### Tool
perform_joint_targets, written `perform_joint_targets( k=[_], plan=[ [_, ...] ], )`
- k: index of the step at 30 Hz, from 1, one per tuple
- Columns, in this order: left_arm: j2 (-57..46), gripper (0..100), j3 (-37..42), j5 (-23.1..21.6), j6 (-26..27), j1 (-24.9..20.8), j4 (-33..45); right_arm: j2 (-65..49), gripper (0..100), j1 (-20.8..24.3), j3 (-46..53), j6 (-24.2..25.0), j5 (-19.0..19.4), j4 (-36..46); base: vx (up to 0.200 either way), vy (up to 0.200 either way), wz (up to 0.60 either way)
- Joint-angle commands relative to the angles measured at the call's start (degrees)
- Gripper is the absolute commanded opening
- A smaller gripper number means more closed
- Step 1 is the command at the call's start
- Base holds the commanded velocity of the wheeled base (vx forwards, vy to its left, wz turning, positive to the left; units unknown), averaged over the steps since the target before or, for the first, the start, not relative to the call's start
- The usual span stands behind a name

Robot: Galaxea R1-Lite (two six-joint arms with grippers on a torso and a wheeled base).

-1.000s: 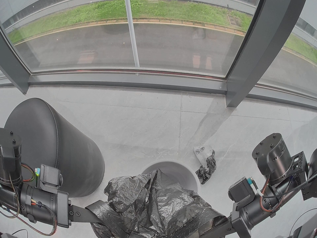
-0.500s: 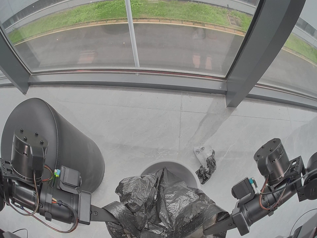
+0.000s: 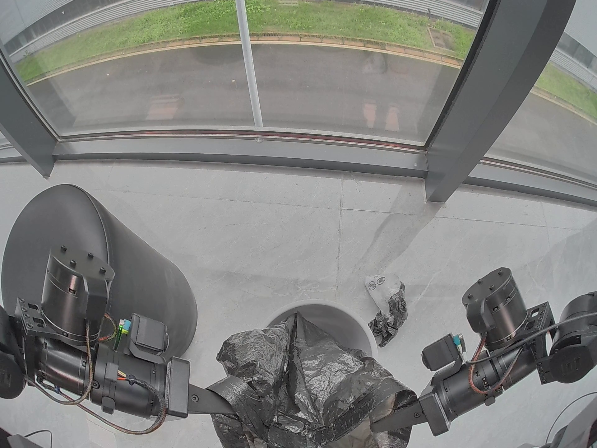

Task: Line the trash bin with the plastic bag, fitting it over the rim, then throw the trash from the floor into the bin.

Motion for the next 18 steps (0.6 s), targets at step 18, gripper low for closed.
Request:
perform_joint_targets(
  k=[18],
  plan=[
    [12.10, 0, -0.34, 0.19, 1.56, 2.54, -7.71, 10.59, 0, -6.21, -0.23, 0.32, -0.11, -11.05, 0.000, 0.000, 0.00]
  ],
)
